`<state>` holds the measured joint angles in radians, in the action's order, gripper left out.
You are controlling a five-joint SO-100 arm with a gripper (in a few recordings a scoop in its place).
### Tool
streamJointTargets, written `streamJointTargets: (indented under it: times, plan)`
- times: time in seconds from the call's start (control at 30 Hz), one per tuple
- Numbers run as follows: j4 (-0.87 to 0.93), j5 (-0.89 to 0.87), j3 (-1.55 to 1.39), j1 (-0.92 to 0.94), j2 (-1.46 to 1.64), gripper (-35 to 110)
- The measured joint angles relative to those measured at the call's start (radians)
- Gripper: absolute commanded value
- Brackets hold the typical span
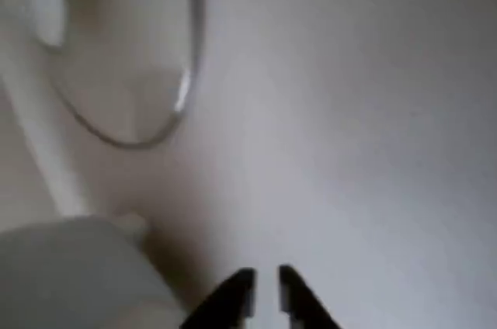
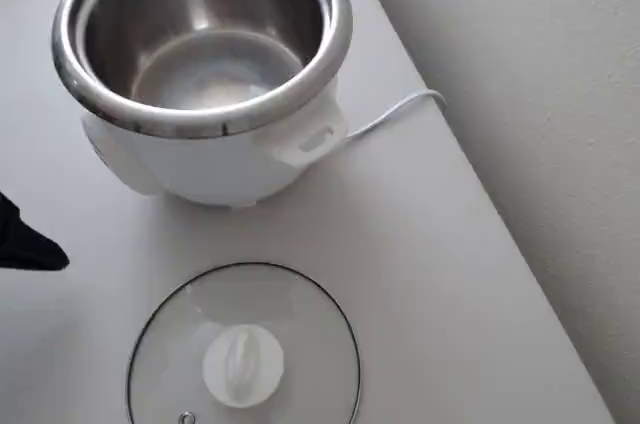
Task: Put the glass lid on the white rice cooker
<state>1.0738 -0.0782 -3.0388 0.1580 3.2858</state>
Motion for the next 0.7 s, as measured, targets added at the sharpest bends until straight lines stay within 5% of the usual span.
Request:
streamJointTargets:
  times: [0.33, 0.7]
  plan:
    - [-0.176, 0.308, -0.017, 0.087, -0.006, 30]
    - [-0.802, 0.334, -0.002, 0.198, -0.360, 29]
